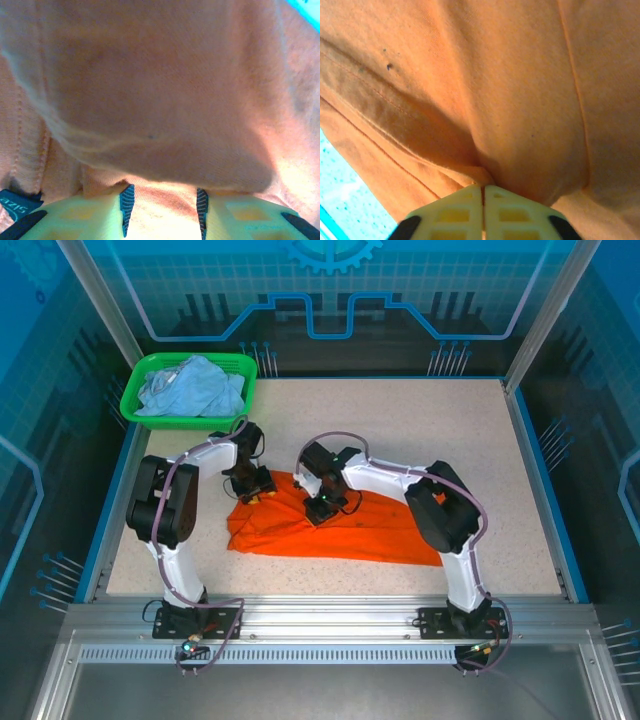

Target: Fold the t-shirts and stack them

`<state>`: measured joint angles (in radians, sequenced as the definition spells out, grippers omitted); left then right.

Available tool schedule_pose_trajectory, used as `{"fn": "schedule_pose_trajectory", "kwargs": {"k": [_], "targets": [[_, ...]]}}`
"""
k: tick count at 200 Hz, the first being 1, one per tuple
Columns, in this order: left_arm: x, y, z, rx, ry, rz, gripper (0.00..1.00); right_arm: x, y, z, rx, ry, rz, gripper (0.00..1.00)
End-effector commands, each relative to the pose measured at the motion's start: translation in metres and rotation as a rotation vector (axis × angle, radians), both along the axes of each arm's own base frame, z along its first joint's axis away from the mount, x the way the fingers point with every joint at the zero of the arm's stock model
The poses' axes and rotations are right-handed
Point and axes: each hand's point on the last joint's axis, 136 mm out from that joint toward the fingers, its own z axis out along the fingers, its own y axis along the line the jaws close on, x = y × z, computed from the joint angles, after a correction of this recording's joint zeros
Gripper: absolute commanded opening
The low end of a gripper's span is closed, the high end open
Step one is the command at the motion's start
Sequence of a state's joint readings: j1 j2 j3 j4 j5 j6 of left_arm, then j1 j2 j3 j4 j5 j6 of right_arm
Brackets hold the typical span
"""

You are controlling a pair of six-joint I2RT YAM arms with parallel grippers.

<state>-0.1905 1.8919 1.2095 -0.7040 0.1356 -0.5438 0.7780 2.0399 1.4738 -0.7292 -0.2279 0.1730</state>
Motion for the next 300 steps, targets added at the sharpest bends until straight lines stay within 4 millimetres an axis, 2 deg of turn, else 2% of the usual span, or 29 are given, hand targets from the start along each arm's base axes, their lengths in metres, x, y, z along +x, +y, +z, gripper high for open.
{"fn": "schedule_pose_trajectory", "kwargs": {"k": [1,22,39,55,73,95,116,141,162,187,215,245,262,279,300], "targets": [[-0.014,0.013,-0.014,0.056,0.080,0.006,0.44,-0.006,-0.003,0.020,0.049,-0.015,0.007,0.17],[-0.013,0.012,-0.012,0.057,0.078,0.003,0.45,-0.005,-0.008,0.030,0.079,-0.027,-0.035,0.28],[-0.010,0.012,-0.005,0.055,0.065,0.002,0.45,-0.003,-0.014,0.039,0.109,-0.027,-0.080,0.31],[-0.004,0.011,0.010,0.050,0.025,0.001,0.45,0.001,-0.019,0.049,0.166,-0.009,-0.137,0.32],[0.004,0.002,0.037,0.027,-0.046,-0.027,0.45,0.012,-0.026,0.061,0.238,0.015,-0.223,0.32],[0.008,-0.030,0.070,-0.051,-0.153,-0.124,0.39,0.037,-0.047,0.064,0.252,0.050,-0.381,0.29],[0.001,-0.076,0.086,-0.148,-0.200,-0.254,0.30,0.062,-0.092,0.054,0.192,0.076,-0.592,0.24],[-0.020,-0.124,0.070,-0.232,-0.151,-0.376,0.26,0.077,-0.139,0.040,0.175,0.130,-0.771,0.23],[-0.038,-0.141,0.049,-0.241,-0.094,-0.412,0.25,0.080,-0.165,0.027,0.138,0.156,-0.832,0.23],[-0.057,-0.142,0.029,-0.230,-0.037,-0.414,0.25,0.082,-0.184,0.010,0.106,0.186,-0.886,0.22],[-0.080,-0.127,0.012,-0.196,0.018,-0.417,0.25,0.086,-0.203,-0.007,0.101,0.235,-0.975,0.22],[-0.102,-0.110,0.000,-0.152,0.071,-0.444,0.26,0.092,-0.217,-0.012,0.108,0.249,-1.025,0.23],[-0.109,-0.106,0.004,-0.156,0.068,-0.457,0.27,0.095,-0.223,-0.009,0.119,0.246,-1.040,0.24],[-0.109,-0.108,0.018,-0.182,0.029,-0.471,0.31,0.098,-0.229,-0.003,0.132,0.233,-1.055,0.26],[-0.087,-0.106,0.045,-0.194,-0.059,-0.430,0.35,0.101,-0.237,0.009,0.143,0.195,-1.073,0.29]]}}
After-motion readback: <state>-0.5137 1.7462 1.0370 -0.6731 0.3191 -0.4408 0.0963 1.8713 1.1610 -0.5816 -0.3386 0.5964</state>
